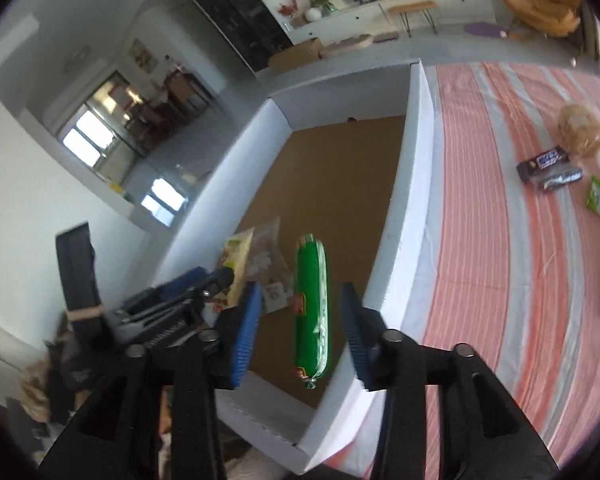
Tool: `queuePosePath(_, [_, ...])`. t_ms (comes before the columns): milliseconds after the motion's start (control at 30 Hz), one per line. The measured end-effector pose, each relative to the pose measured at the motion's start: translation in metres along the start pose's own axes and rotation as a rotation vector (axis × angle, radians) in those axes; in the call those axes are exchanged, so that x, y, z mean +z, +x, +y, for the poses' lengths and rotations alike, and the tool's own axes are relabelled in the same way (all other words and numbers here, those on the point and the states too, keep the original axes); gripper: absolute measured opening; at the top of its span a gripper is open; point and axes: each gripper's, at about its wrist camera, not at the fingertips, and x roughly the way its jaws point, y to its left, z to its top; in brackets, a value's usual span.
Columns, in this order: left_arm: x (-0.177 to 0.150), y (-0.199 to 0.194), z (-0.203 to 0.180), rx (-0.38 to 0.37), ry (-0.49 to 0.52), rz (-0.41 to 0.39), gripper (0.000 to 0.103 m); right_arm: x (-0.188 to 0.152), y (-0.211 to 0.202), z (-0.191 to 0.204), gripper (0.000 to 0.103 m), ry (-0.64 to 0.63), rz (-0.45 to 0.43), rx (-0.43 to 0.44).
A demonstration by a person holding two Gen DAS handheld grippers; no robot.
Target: Organize snacks
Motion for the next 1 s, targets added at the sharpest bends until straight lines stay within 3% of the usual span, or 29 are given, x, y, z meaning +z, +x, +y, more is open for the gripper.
queuePosePath(133, [0.0, 0.003, -0.016, -0.035, 0.023, -0.012, 0.082, -0.011, -0.017, -0.036, 0.058, 0.026, -0.061, -0.107])
queuePosePath(233, [-0.002, -0.005, -0.042, -0.109, 0.054, -0.028, 0.082, -0.019, -0.04, -0.082, 0.066, 0.087, -0.153, -0.263])
queuePosePath(400, [-0.007, -0.026, -0.119, -0.251, 0.202, -0.052, 0.084, -0.054, -0.075, -0.182, 0.067, 0.268, -0.235, -0.534])
queuePosePath(567, [-0.017, -0.04, -0.208, -0.393, 0.366, -0.03, 0.092, -0.089, -0.101, -0.267, 0.067, 0.458, -0.241, -0.699])
queuePosePath(667, [-0.029, -0.036, -0.253, -0.471, 0.412, 0.023, 0.093, -0.106, -0.115, -0.301, 0.067, 0.545, -0.264, -0.748])
queuePosePath(733, [-0.037, -0.022, -0.284, -0.485, 0.449, 0.039, 0.095, -0.116, -0.122, -0.317, 0.068, 0.659, -0.306, -0.715])
queuePosePath(867, [-0.051, 0.024, -0.329, -0.42, 0.5, 0.077, 0.095, -0.122, -0.13, -0.318, 0.068, 0.691, -0.369, -0.704])
queuePosePath(1000, [-0.052, 0.078, -0.339, -0.34, 0.447, 0.125, 0.095, -0.122, -0.128, -0.313, 0.068, 0.679, -0.376, -0.705])
